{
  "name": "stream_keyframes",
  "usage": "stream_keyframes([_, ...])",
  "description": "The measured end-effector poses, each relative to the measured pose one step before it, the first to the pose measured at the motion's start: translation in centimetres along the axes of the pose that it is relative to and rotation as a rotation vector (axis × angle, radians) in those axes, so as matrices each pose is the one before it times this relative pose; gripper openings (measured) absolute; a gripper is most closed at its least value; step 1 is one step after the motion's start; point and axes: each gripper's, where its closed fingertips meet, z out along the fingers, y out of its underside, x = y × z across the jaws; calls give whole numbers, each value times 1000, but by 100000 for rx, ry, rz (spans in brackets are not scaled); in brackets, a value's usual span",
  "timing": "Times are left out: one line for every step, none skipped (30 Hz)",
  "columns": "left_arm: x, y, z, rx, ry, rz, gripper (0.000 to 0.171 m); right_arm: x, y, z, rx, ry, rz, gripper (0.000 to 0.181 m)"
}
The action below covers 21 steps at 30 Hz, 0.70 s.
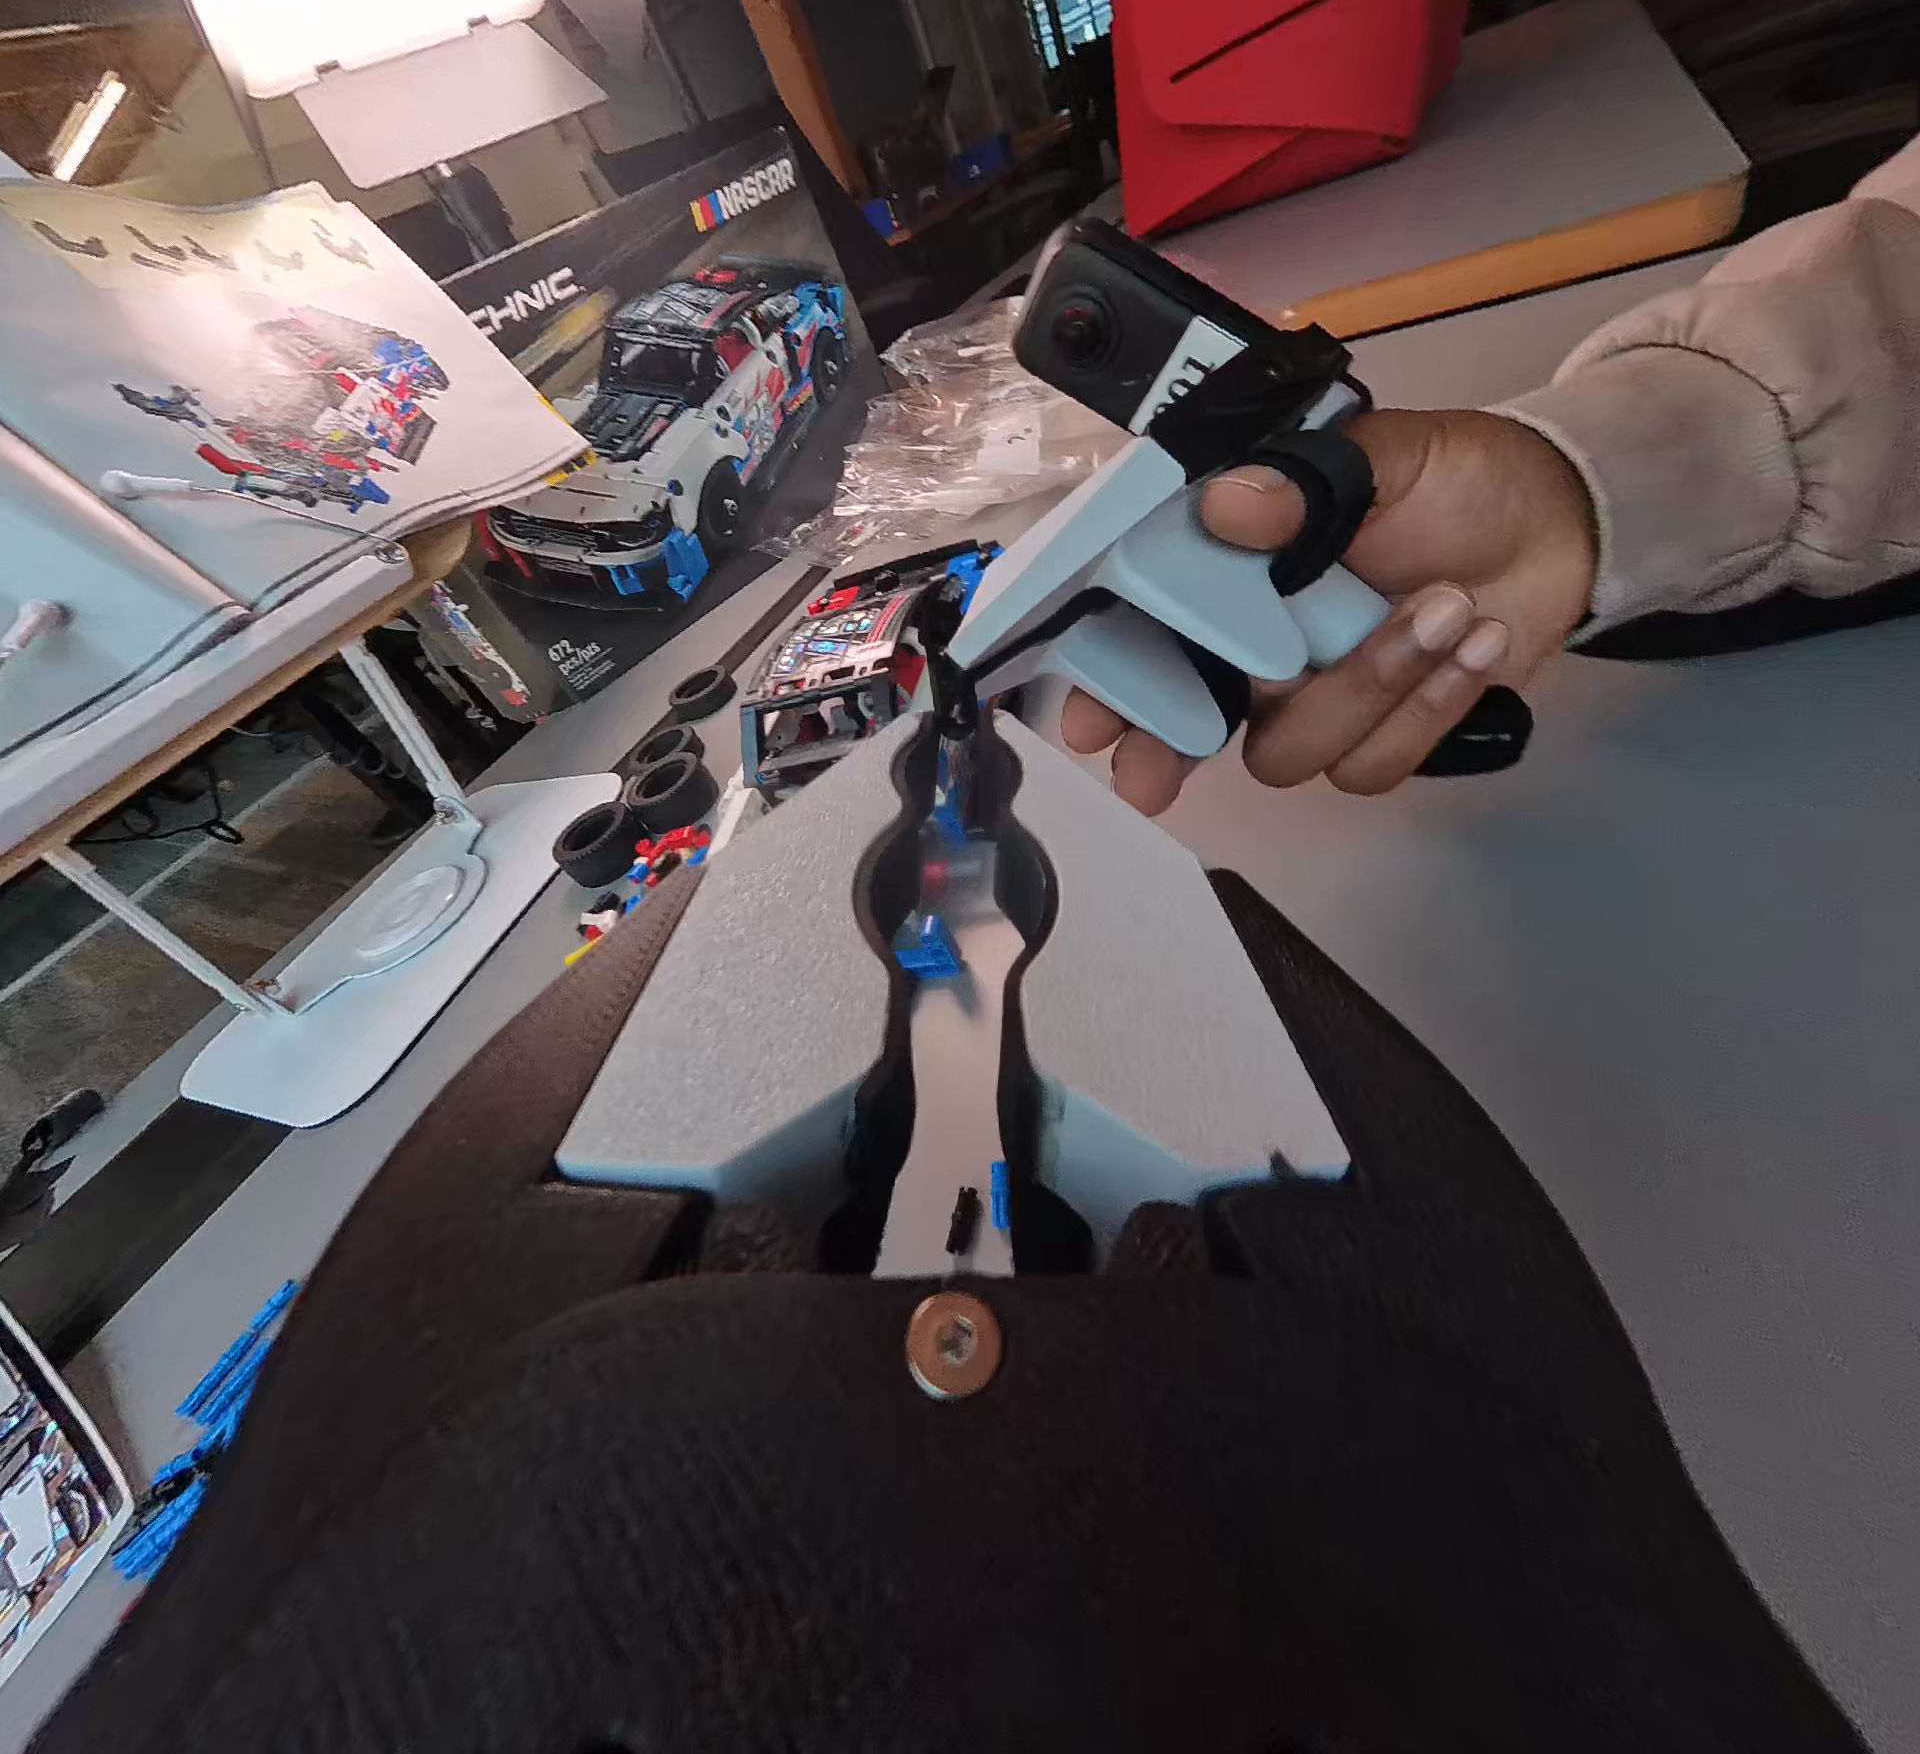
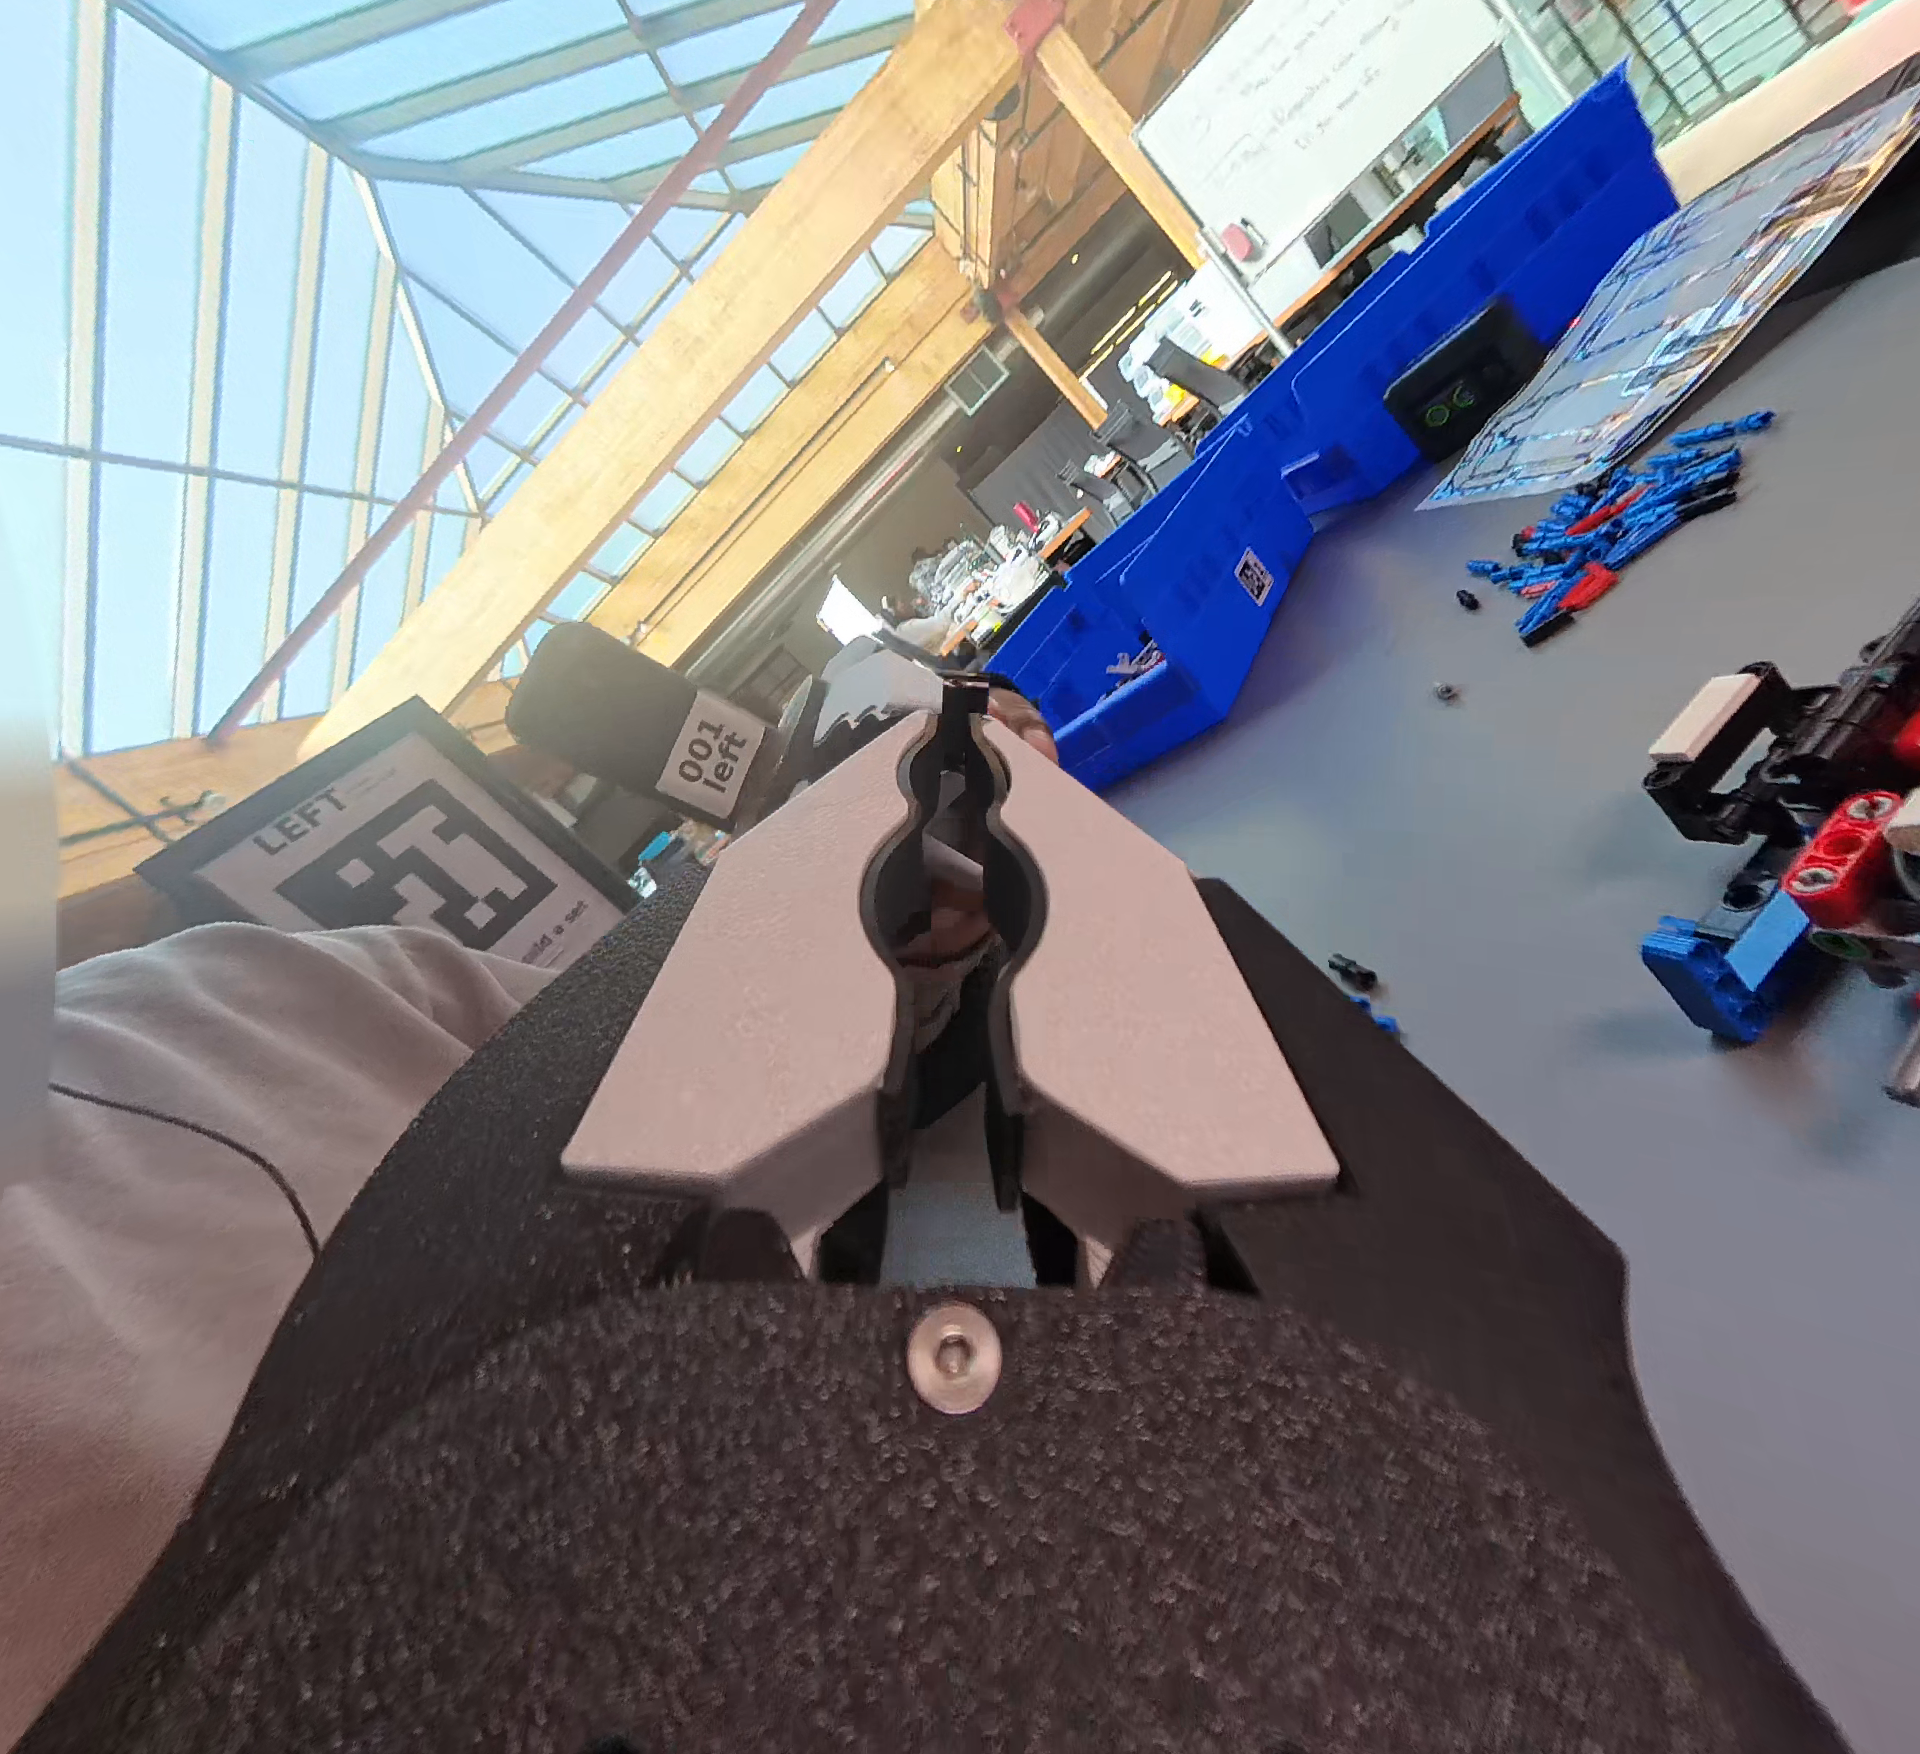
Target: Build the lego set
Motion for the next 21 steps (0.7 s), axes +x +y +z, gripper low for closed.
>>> stream_keyframes([170, 248, -79, -1765, 2609, -278, 5, 51, 343, -97, -4322, -552, -811, 1])
stream_keyframes([143, 205, -68, -1338, 2223, -474, 5, 73, 421, -136, -5350, -153, -3361, 2])
stream_keyframes([194, 294, -31, -1776, 2659, -1085, 5, -20, 393, -205, -6053, 123, -6554, 4])
stream_keyframes([265, 242, -16, -1132, 2868, -1138, 5, 68, 241, -302, -5625, 1759, -9369, 5])
stream_keyframes([280, 405, 46, -2104, 3040, -1248, 5, 194, 227, -378, -5790, 3228, -11985, 5])
stream_keyframes([365, 594, 112, -3200, 3426, -1053, 5, 502, 420, -406, -7083, 5707, -13873, 11])
stream_keyframes([432, 702, 205, -3646, 3433, -527, 5, 618, 482, -429, -6983, 6878, -15671, 14])
stream_keyframes([408, 700, 274, -3563, 2761, -270, 5, 469, 628, -372, -7062, 6595, -16729, 14])
stream_keyframes([415, 516, 319, -2433, 2335, -44, 5, 82, 775, -216, -6988, 4433, -15485, 14])
stream_keyframes([479, 449, 362, -2157, 2560, -222, 5, -366, 836, -18, -6413, 1304, -10990, 14])
stream_keyframes([528, 482, 400, -2556, 2865, -221, 5, -744, 776, 184, -5545, -1535, -6112, 16])
stream_keyframes([421, 487, 397, -2530, 1936, 249, 5, -842, 510, 279, -3510, -2689, -2794, 19])
stream_keyframes([364, 483, 392, -2720, 1416, 667, 5, -799, 296, 326, -2188, -2916, -1463, 19])
stream_keyframes([326, 501, 357, -3003, 1214, 842, 5, -513, 225, 299, -1869, -1564, -1350, 19])
stream_keyframes([234, 378, 323, -2321, 560, 927, 5, -314, 303, 273, -2623, -713, -1883, 18])
stream_keyframes([226, 302, 266, -2086, 578, 685, 5, -361, 317, 207, -2850, -1209, -1915, 17])
stream_keyframes([190, 201, 215, -1470, 427, 701, 5, -373, 195, 184, -2016, -1310, -1031, 15])
stream_keyframes([158, 102, 172, -898, 461, 454, 5, -328, 138, 185, -1631, -974, -623, 13])
stream_keyframes([161, 106, 146, -892, 704, 199, 5, -374, 215, 195, -2215, -1123, -1292, 12])
stream_keyframes([93, 71, 104, -489, 274, 395, 5, -227, 208, 182, -2218, -160, -1574, 10])
stream_keyframes([99, -26, 65, 144, 370, 168, 5, -193, 186, 183, -2165, -86, -1216, 9])
